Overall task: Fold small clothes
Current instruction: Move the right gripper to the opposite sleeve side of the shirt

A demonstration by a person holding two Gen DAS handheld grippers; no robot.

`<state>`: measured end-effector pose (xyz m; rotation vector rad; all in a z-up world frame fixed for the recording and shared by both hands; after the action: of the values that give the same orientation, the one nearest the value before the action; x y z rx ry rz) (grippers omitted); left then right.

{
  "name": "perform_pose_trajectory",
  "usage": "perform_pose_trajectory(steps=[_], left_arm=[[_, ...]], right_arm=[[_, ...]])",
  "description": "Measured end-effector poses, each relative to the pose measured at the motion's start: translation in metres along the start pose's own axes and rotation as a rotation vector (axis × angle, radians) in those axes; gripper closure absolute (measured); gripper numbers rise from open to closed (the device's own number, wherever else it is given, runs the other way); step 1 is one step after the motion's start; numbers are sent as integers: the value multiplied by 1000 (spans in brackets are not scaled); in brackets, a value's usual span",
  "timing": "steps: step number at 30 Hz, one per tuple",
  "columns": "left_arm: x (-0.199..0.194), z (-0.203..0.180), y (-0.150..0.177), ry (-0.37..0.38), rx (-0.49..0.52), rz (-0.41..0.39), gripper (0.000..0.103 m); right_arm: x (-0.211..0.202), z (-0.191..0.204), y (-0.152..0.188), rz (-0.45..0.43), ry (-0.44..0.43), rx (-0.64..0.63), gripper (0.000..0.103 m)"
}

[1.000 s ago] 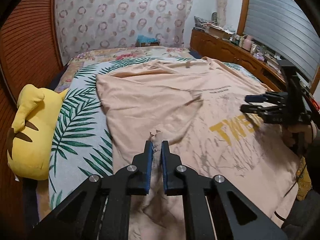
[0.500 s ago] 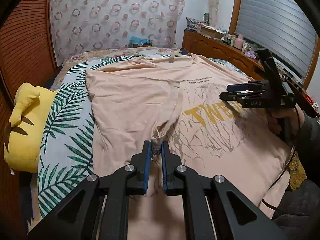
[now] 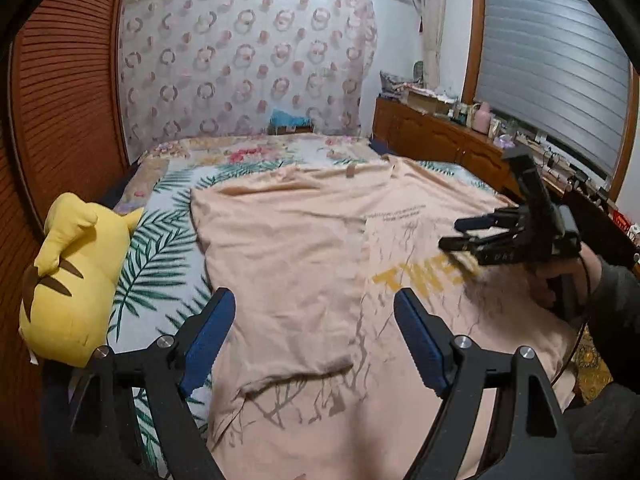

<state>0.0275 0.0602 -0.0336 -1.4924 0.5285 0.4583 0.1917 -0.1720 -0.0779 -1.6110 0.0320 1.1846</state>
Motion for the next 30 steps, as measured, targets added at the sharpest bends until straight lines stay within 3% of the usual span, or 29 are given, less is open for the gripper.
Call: perform_pose_trajectory(steps=[8,15,22,30], left_arm=[[-1,-9,-11,-34,10,-52,21],[13,-19,-19,-33,8,-48,21],[20,-38,-21,-12,21,-42,21],[25,-67,-20,20,61,-30,21]], right_arm=[[-3,0,2,-5,6,7,39],[-60,-9,15,-113,16,34,39],[-137,-56,44,-206,134,105,39],[-167,-118,95,-186,269,235,39]])
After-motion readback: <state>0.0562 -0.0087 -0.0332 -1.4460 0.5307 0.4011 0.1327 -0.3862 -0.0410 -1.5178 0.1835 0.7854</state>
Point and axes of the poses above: each gripper's, at about its wrist camera, not at the fingertips, and x roughly the way its jaws point, z to its left, y to its underside, the point moved 1 cm from there along x, roughly the way its jaws point, and after that the axes turned 10 degrees about -y, right-handed, at the moved point
